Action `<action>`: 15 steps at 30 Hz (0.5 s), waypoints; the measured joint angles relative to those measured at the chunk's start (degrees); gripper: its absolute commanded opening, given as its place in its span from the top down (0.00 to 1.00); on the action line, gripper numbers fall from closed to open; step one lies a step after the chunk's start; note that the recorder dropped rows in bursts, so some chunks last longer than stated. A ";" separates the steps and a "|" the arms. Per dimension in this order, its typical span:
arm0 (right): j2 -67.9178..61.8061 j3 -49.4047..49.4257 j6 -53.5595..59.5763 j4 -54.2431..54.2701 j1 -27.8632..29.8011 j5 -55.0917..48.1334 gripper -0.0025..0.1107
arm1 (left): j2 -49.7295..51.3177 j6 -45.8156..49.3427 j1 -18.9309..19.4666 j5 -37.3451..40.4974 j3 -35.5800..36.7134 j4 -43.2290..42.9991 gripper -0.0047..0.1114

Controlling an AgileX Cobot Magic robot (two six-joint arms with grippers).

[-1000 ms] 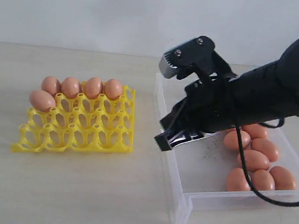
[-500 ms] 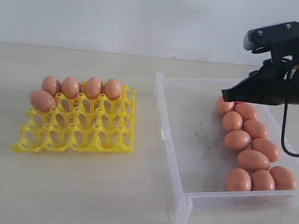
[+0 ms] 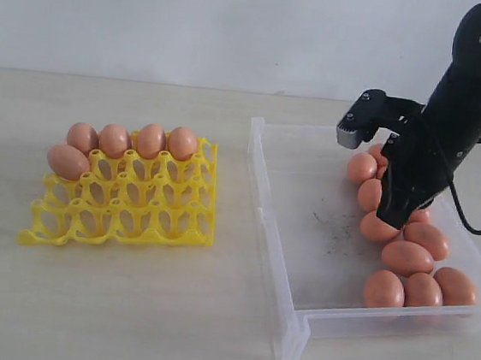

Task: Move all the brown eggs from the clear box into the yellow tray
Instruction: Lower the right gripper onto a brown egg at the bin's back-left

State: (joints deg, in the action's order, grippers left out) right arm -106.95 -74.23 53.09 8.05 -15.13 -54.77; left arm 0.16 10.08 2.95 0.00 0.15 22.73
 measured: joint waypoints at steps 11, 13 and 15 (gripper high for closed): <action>-1.72 -0.37 7.96 -6.57 -0.84 -3.06 0.67 | 0.00 0.00 0.00 0.00 0.00 0.00 0.93; -1.82 -0.37 1.56 -6.73 -0.84 0.37 0.52 | 0.00 0.00 0.00 0.00 0.00 0.00 0.93; -1.82 -0.37 -0.47 -6.94 -0.84 2.34 0.44 | 0.00 0.00 0.00 0.00 0.00 0.00 0.93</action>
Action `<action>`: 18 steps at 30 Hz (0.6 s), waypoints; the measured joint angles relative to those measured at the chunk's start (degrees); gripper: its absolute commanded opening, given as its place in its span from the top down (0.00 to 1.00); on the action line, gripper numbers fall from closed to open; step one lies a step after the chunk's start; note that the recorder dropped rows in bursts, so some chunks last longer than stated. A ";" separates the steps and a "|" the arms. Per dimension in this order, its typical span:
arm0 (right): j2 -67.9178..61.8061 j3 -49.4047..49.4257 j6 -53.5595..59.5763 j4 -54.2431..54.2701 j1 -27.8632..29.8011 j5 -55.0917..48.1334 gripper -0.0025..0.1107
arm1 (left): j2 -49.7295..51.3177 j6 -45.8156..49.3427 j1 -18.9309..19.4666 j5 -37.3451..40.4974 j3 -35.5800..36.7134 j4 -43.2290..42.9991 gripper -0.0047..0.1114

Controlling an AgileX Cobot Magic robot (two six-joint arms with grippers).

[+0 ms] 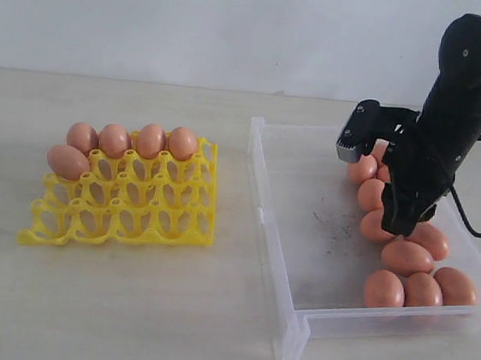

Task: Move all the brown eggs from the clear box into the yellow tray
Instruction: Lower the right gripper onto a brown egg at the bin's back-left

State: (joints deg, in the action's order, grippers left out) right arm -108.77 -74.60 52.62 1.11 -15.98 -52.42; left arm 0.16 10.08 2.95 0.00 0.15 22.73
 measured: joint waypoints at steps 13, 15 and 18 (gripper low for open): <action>-0.43 0.00 22.36 -0.18 0.00 4.40 0.46 | 0.00 0.00 0.00 0.00 0.00 0.00 0.93; -1.35 0.00 23.20 -0.18 0.00 4.76 0.46 | 0.00 0.00 0.00 0.00 0.00 0.00 0.93; -3.97 0.00 23.61 -0.18 0.00 5.21 0.46 | 0.00 0.00 0.00 0.00 0.00 0.00 0.93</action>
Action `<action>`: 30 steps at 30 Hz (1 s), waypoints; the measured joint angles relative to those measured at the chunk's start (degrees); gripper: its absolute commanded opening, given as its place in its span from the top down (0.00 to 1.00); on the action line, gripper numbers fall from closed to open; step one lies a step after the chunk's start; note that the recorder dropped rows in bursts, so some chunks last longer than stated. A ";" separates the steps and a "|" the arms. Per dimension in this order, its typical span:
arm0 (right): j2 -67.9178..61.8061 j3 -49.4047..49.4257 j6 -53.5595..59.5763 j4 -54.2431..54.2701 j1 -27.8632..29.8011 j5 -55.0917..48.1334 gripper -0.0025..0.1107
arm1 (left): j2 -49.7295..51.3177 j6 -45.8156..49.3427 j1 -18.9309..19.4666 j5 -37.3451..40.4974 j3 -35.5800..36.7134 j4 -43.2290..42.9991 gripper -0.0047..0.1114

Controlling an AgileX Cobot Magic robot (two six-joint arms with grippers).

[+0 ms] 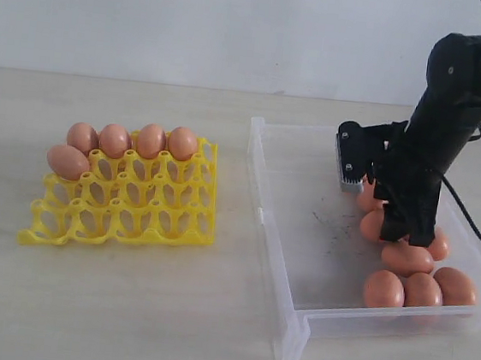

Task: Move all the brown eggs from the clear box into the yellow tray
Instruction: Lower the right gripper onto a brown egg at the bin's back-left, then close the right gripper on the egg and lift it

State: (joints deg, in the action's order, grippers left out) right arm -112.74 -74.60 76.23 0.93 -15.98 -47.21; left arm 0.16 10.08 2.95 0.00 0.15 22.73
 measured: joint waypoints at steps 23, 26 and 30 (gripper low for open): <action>-4.87 -0.22 -7.78 8.17 0.00 6.99 0.98 | 0.00 0.00 0.00 0.00 0.00 0.00 0.93; -4.87 -0.21 -8.80 14.38 0.00 10.75 0.98 | 0.00 0.00 0.00 0.00 0.00 0.00 0.93; -3.91 -0.21 -9.13 24.09 0.00 13.67 0.98 | 0.00 0.00 0.00 0.00 0.00 0.00 0.93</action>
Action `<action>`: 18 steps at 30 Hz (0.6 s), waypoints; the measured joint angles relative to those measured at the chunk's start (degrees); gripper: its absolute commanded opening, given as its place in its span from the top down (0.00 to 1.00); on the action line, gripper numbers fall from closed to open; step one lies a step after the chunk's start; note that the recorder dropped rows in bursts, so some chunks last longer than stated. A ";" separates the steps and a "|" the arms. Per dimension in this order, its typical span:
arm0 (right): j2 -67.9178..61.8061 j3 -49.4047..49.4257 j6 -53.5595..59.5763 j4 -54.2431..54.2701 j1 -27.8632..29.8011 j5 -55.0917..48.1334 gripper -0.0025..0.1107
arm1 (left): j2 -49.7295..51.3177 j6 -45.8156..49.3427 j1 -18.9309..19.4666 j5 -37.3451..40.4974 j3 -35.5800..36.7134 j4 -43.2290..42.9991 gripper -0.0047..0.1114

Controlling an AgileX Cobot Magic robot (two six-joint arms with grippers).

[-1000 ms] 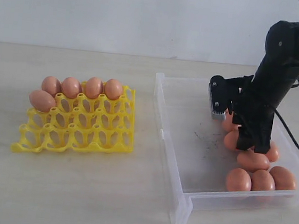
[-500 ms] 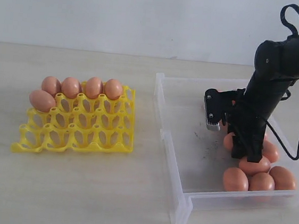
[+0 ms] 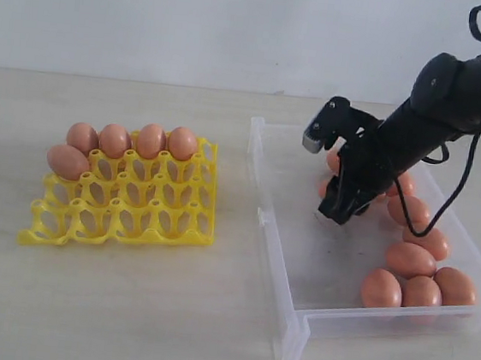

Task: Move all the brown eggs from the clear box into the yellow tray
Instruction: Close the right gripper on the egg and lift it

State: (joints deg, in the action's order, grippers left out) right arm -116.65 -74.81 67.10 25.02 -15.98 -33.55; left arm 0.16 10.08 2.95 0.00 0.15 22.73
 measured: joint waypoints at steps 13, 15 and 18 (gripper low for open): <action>8.36 7.54 13.94 34.58 4.71 9.66 0.98 | 0.00 0.00 0.00 0.00 0.00 0.00 0.93; 10.18 9.44 22.88 45.37 4.71 10.18 0.98 | 0.00 0.00 0.00 0.00 0.00 0.00 0.93; 12.98 12.24 40.21 63.25 4.71 8.06 0.98 | 0.00 0.00 0.00 0.00 0.00 0.00 0.93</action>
State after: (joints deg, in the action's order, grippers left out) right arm -103.67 -62.57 107.31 88.27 -11.27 -25.48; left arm 0.16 10.08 2.95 0.00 0.15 22.73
